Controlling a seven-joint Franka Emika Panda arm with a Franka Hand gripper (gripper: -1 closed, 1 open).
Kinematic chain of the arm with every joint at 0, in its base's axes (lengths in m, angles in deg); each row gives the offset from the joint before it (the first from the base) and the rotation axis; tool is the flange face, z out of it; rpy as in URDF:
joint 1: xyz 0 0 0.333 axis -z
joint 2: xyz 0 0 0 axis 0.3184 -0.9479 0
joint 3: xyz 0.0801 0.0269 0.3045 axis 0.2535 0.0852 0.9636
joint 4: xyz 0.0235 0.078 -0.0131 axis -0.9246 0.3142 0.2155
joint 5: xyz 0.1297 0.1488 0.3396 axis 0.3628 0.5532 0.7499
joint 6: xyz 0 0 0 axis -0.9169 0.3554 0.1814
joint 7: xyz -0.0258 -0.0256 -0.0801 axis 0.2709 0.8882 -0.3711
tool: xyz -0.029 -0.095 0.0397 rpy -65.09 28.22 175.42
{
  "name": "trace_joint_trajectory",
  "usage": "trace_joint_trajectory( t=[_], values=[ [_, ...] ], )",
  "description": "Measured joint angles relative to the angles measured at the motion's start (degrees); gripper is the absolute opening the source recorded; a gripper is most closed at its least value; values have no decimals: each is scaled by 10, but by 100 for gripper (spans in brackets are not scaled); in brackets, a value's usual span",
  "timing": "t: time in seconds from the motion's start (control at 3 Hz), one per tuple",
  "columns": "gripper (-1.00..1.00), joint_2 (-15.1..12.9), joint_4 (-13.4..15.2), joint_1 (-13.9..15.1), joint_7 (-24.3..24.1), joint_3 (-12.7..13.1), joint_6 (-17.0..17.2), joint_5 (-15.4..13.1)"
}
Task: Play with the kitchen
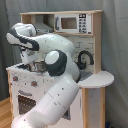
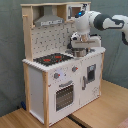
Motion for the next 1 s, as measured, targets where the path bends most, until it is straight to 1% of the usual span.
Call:
trace_joint_trajectory(
  t=[0.33,0.67,1.0],
  values=[
    [-100,-8,30,47,0,20,-13,0],
    [-100,-18,63,106,1,44,-31,-2],
    [-100,-29,87,155,1,67,-48,-3]
  ],
)
